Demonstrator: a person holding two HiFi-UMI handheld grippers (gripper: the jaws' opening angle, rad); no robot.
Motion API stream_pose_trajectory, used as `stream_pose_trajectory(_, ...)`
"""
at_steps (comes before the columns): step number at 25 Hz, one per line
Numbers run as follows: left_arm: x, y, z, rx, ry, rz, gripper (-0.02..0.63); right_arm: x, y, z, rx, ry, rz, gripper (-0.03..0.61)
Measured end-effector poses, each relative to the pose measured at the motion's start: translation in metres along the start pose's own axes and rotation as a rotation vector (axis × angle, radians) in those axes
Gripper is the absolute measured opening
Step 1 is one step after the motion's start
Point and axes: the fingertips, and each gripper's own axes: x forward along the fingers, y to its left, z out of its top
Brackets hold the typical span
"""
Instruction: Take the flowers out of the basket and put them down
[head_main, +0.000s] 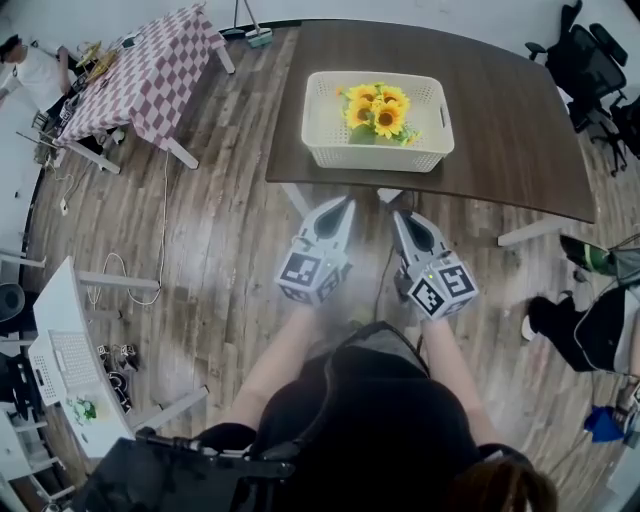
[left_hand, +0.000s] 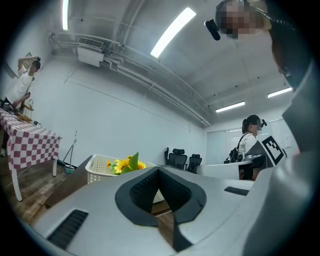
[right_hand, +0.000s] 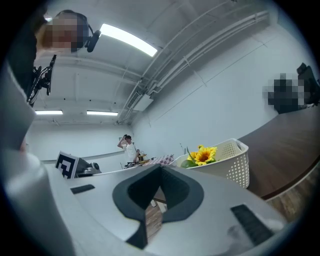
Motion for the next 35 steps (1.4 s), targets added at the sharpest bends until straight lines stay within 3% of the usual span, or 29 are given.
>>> stream_pose_trajectory(14, 0.057, 0.002, 0.011, 0.049, 0.002, -0.026, 0.000, 0.026, -0.035, 0.039, -0.028, -0.039, 0.018, 0.003)
stream_pose_trajectory(24, 0.107, 0.032, 0.047, 0.095, -0.021, -0.033, 0.000, 0.061, -0.069, 0.071, -0.064, -0.064, -0.009, 0.003)
stream_pose_trajectory(29, 0.139, 0.032, 0.059, 0.137, -0.001, -0.094, 0.000, 0.084, -0.085, 0.082, -0.068, -0.028, -0.014, 0.003)
stream_pose_trajectory(35, 0.163, 0.030, 0.056, 0.184, 0.115, -0.234, 0.000, 0.104, -0.104, 0.078, -0.066, 0.090, -0.021, 0.003)
